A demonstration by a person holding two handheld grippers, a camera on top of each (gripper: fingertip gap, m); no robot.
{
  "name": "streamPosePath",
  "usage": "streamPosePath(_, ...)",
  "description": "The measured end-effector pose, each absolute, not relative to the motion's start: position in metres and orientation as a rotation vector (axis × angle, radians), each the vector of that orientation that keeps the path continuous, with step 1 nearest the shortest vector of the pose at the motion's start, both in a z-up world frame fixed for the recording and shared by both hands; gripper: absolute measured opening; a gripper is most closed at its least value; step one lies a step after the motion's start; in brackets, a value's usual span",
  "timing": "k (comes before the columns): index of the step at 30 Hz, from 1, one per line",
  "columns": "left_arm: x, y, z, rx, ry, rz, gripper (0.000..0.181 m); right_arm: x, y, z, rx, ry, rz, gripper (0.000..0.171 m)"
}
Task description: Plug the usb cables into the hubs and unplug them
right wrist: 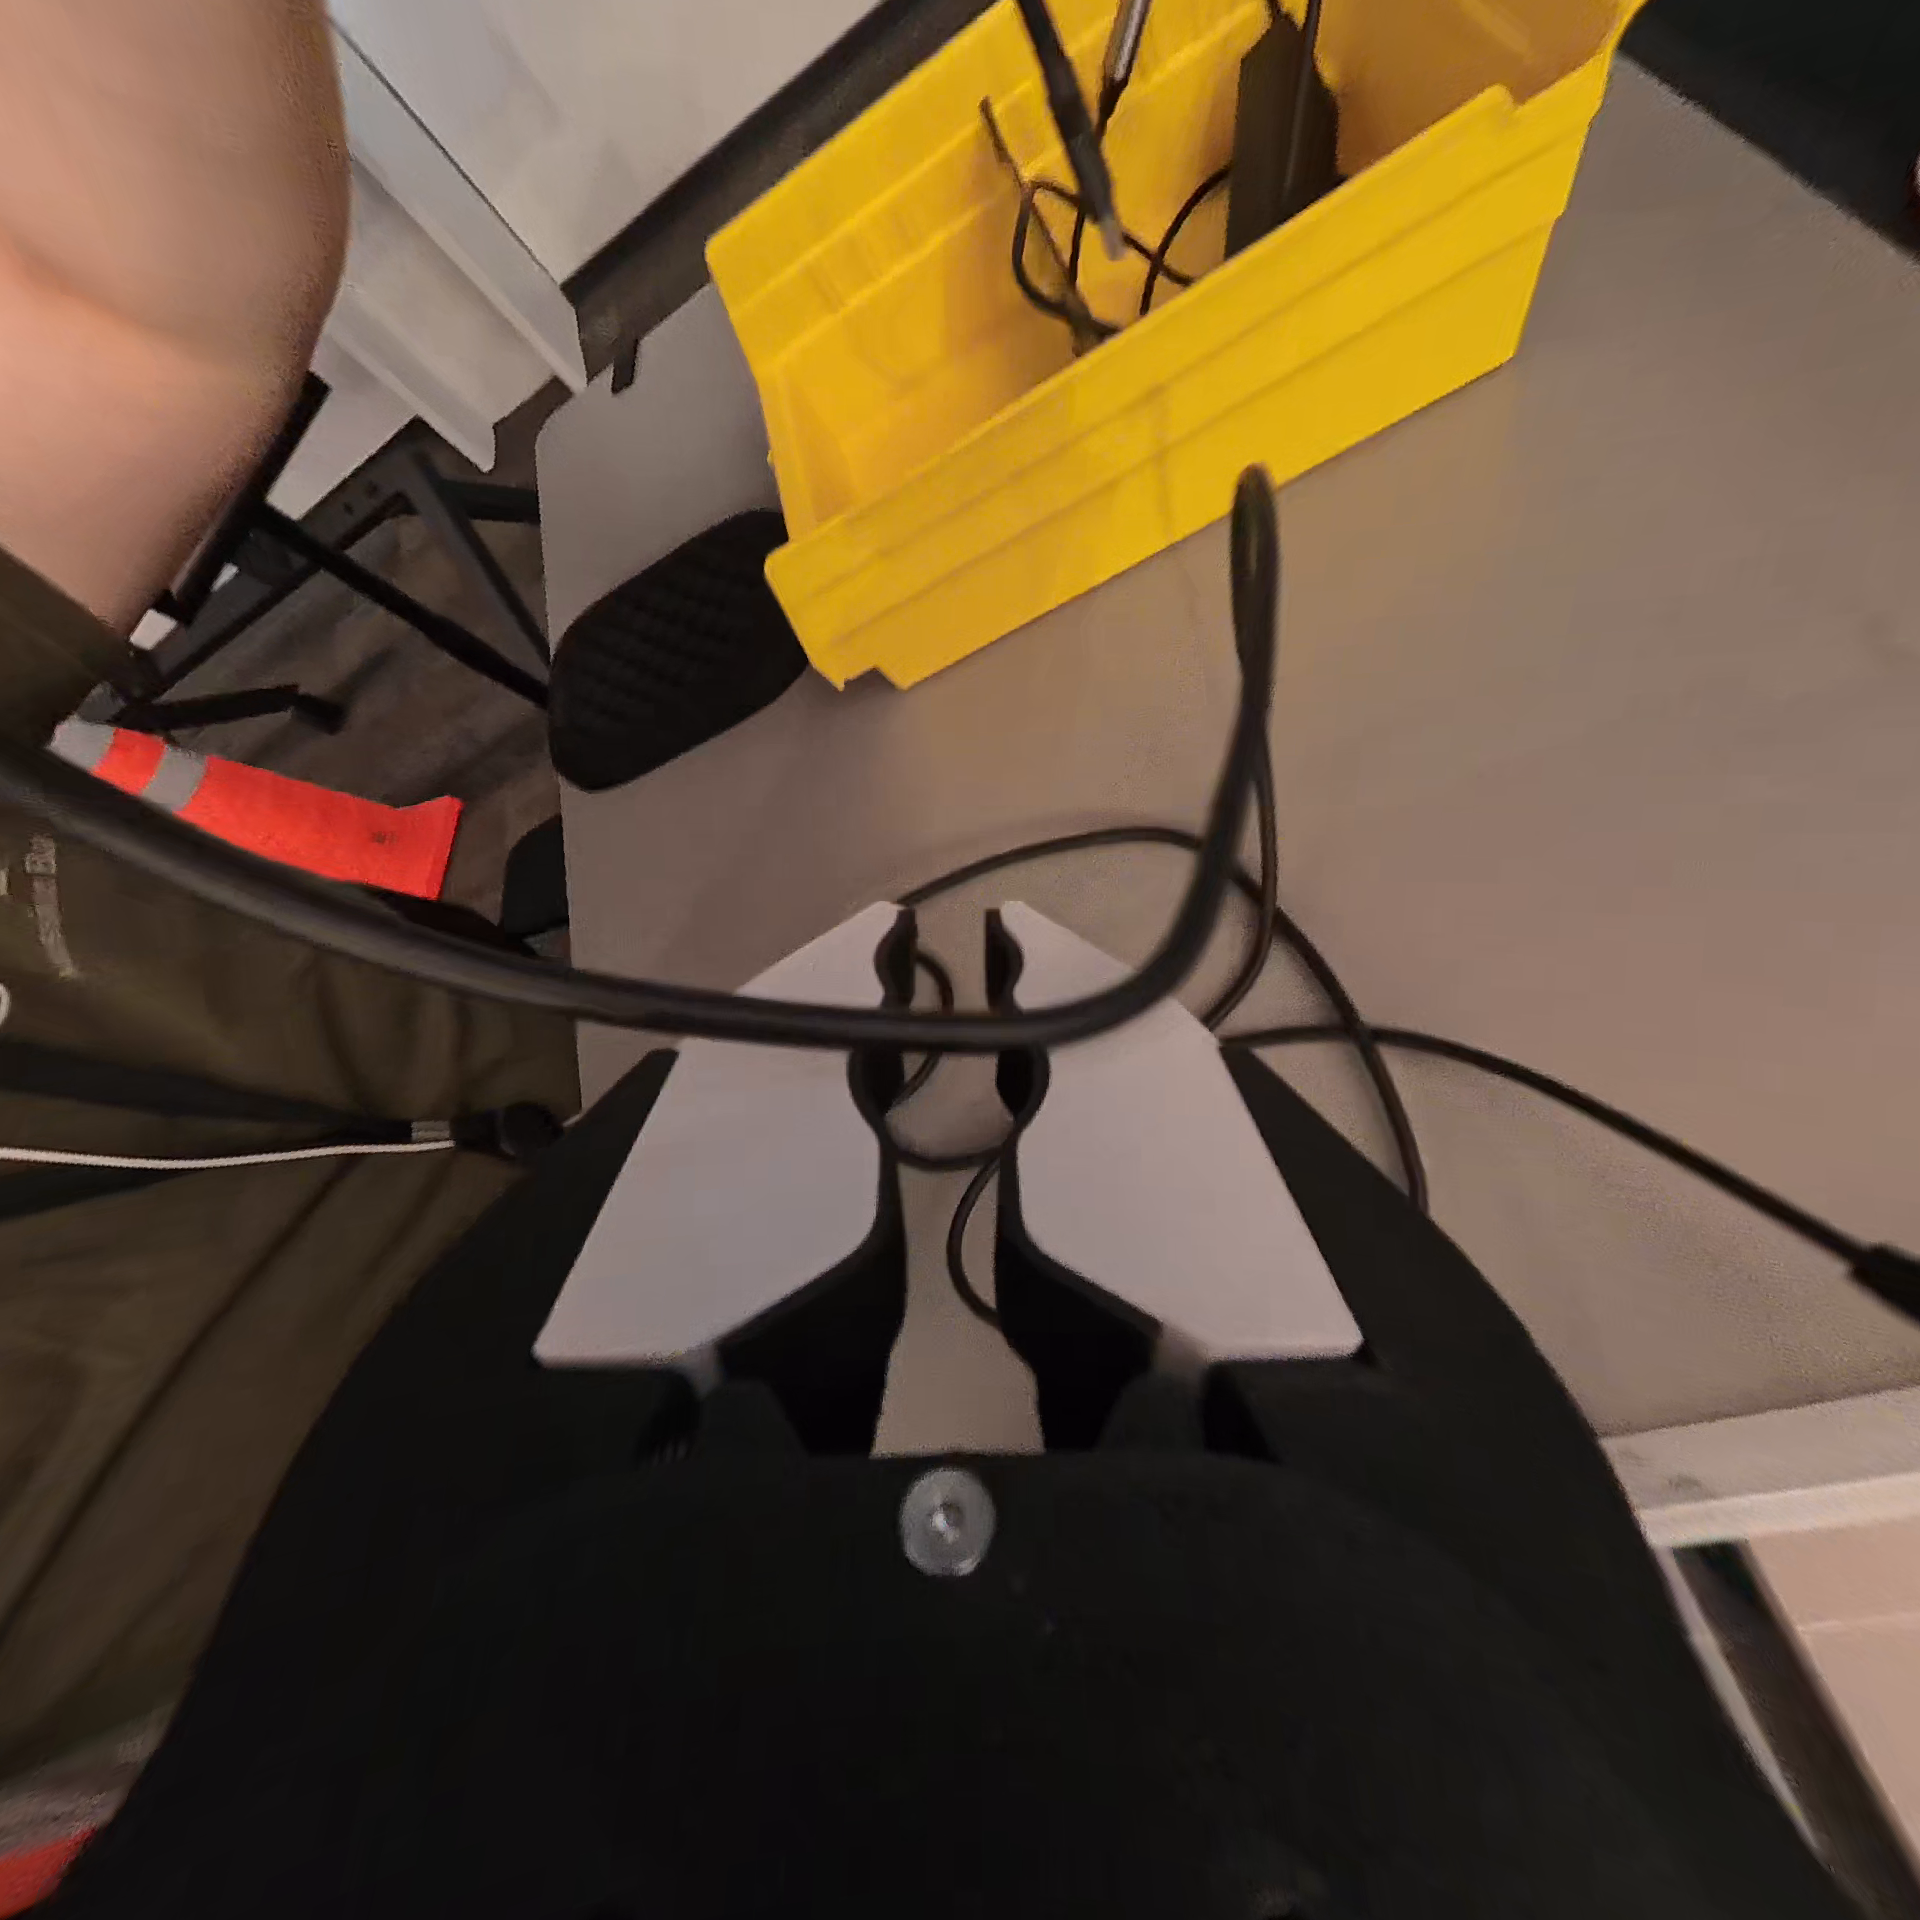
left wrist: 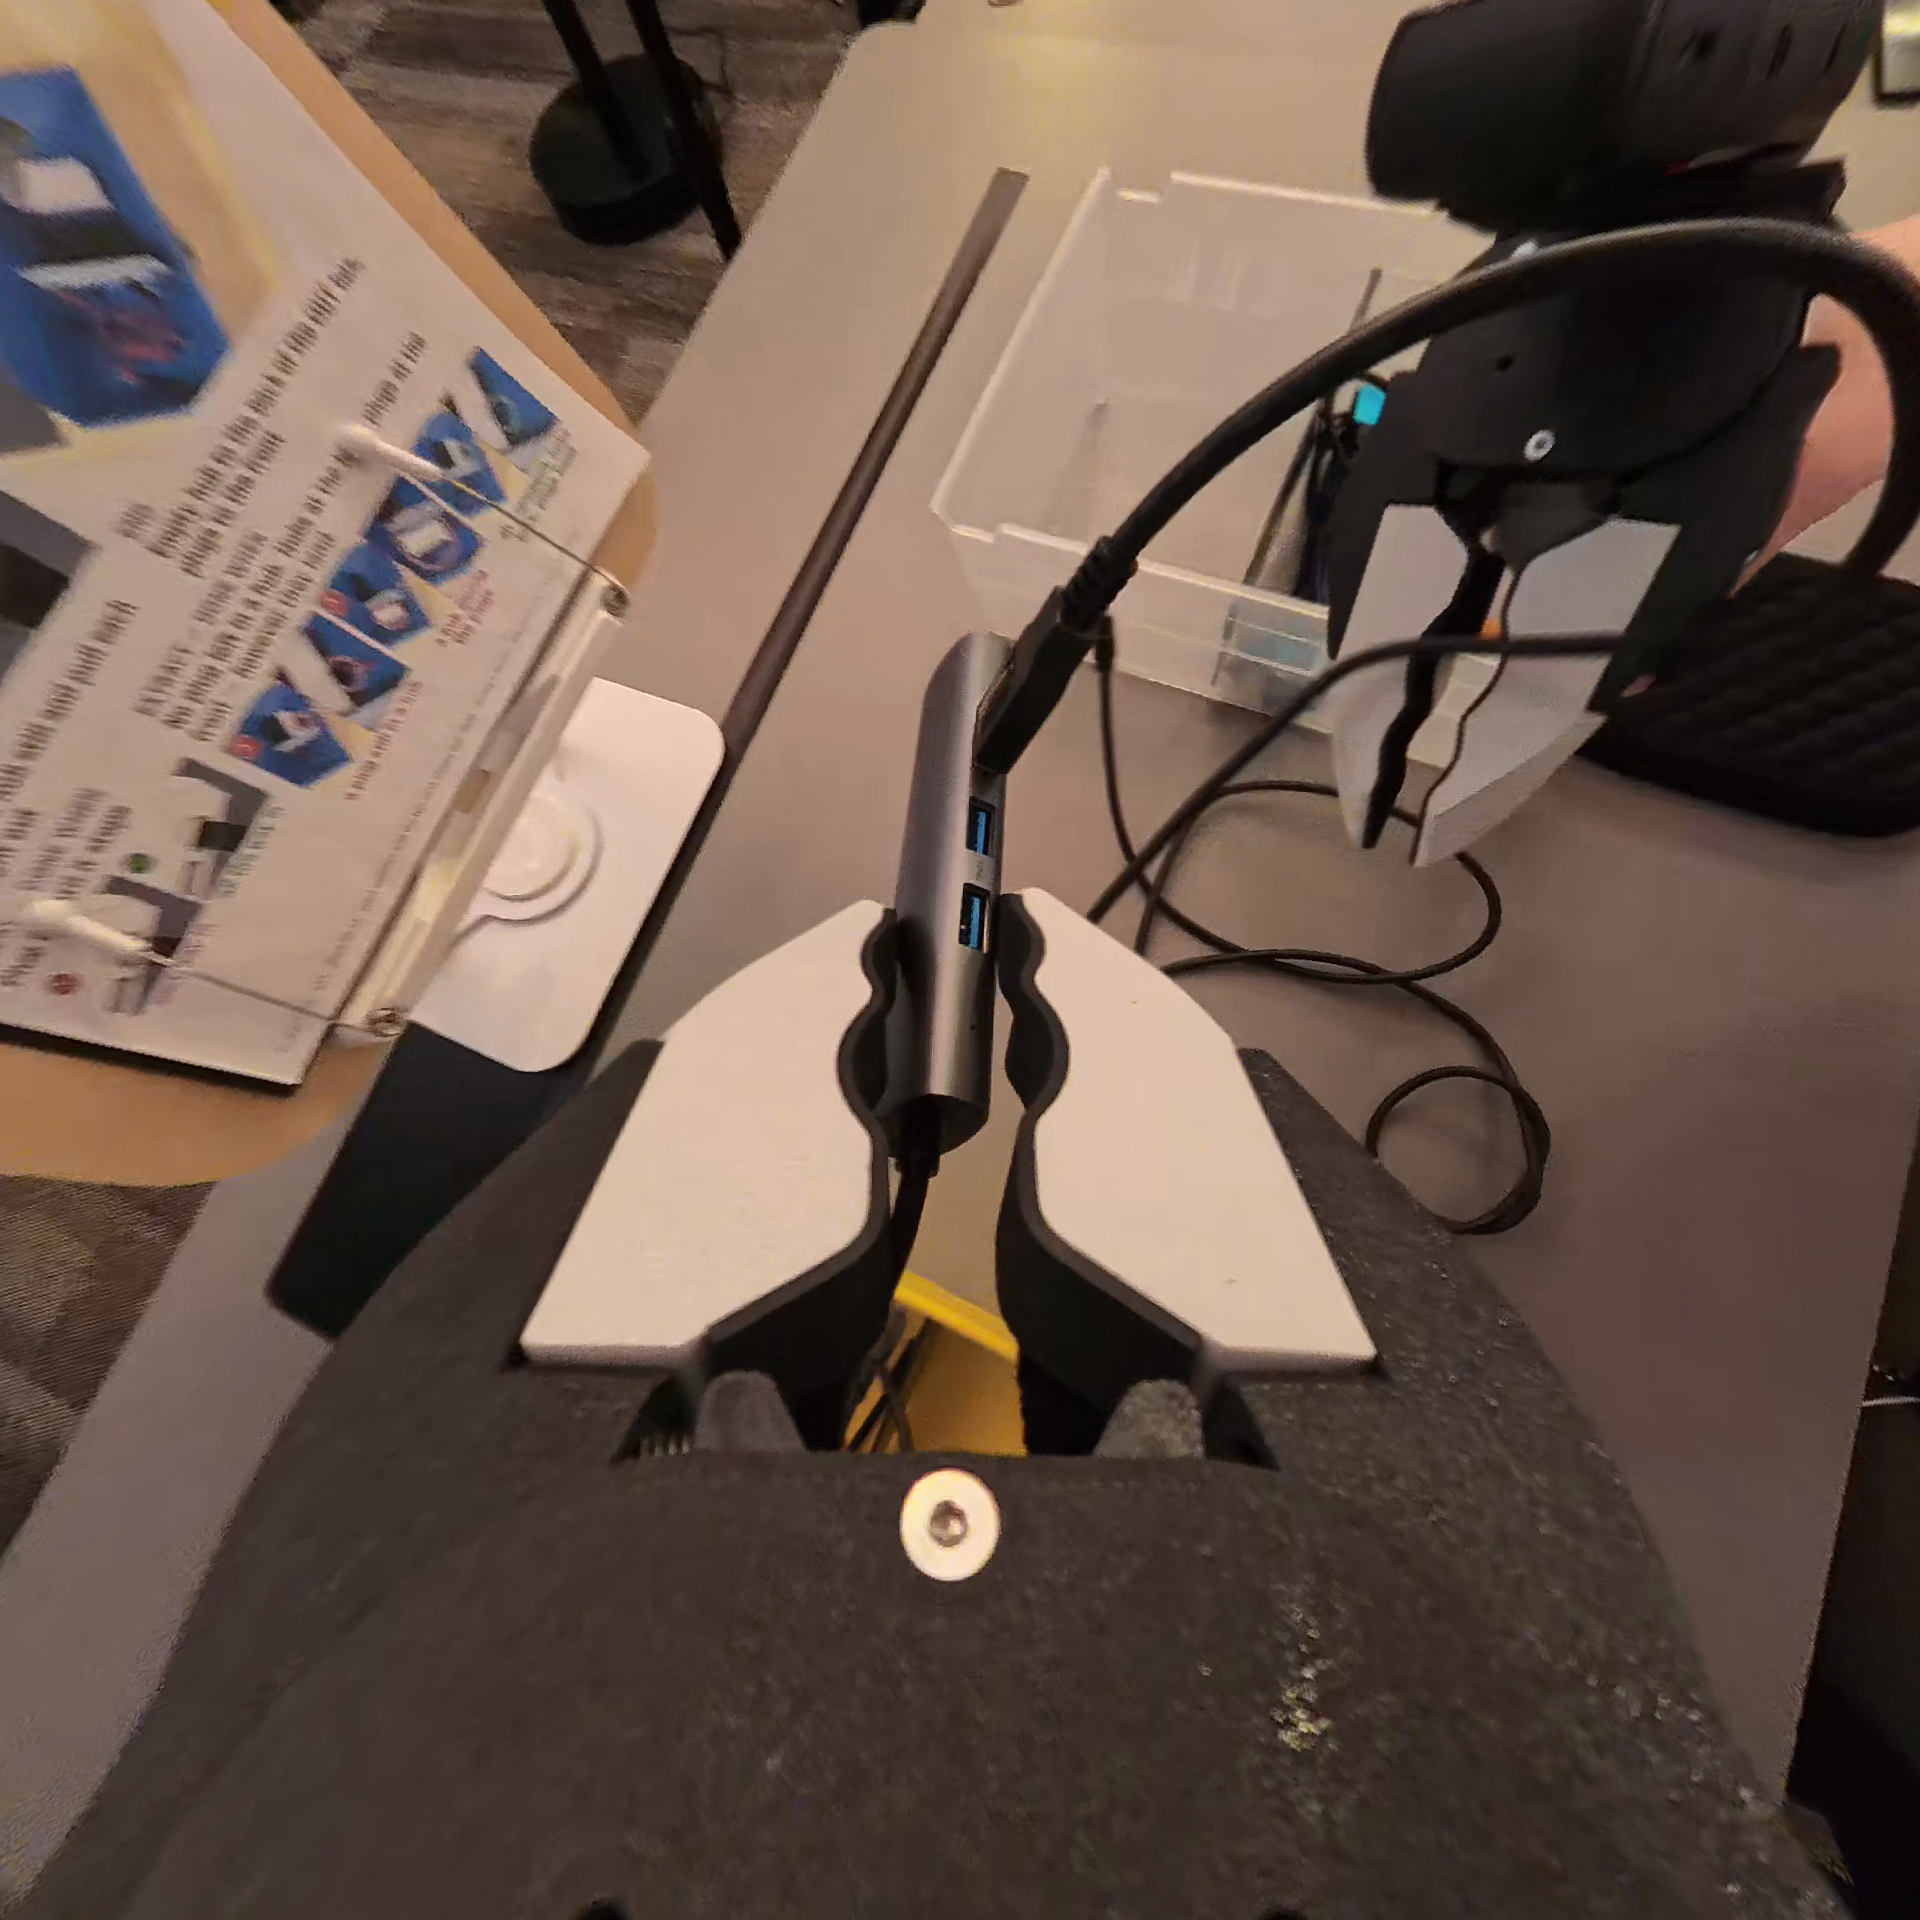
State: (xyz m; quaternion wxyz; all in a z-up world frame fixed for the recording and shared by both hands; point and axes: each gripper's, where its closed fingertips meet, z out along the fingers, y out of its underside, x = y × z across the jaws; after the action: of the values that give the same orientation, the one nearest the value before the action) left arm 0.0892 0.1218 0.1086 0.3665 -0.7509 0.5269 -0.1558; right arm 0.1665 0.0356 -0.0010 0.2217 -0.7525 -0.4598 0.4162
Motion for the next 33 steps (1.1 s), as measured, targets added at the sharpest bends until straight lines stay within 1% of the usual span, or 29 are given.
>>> streamPosePath(3,0.094,0.119,0.082,-1.947,1.377,-0.43,0.018,0.181,0.03,-0.008,-2.075,-1.287,1.096,0.021)
streamPosePath(5,0.095,0.116,0.071,-1.954,1.393,-0.428,0.017,0.192,0.028,-0.002,-2.035,-1.298,1.081,0.026)
streamPosePath(7,0.097,0.113,0.068,-1.941,1.398,-0.435,0.017,0.202,0.027,0.009,-1.979,-1.299,1.101,0.027)
streamPosePath(10,0.101,0.108,0.072,-1.917,1.409,-0.433,0.017,0.218,0.032,0.025,-1.918,-1.314,1.063,0.03)
streamPosePath(13,0.106,0.1,0.08,-1.875,1.437,-0.394,0.016,0.232,0.026,0.038,-1.792,-1.452,1.005,0.03)
streamPosePath(16,0.11,0.095,0.087,-1.838,1.465,-0.344,0.016,0.245,0.005,0.049,-1.771,-1.517,1.133,0.033)
streamPosePath(20,0.11,0.092,0.094,-1.807,1.477,-0.299,0.016,0.263,0.002,0.059,-1.716,-1.512,1.069,0.034)
streamPosePath(24,0.111,0.087,0.097,-1.775,1.493,-0.272,0.016,0.252,0.053,0.1,-1.509,-1.197,0.873,0.034)
streamPosePath(27,0.117,0.08,0.098,-1.759,1.505,-0.277,0.016,0.226,0.073,0.113,-1.332,-1.179,0.724,0.038)
streamPosePath(30,0.125,0.07,0.098,-1.745,1.526,-0.281,0.016,0.193,0.078,0.109,-1.224,-1.272,0.658,0.038)
streamPosePath(33,0.131,0.062,0.099,-1.723,1.552,-0.257,0.016,0.163,0.075,0.092,-1.215,-1.42,0.614,0.04)
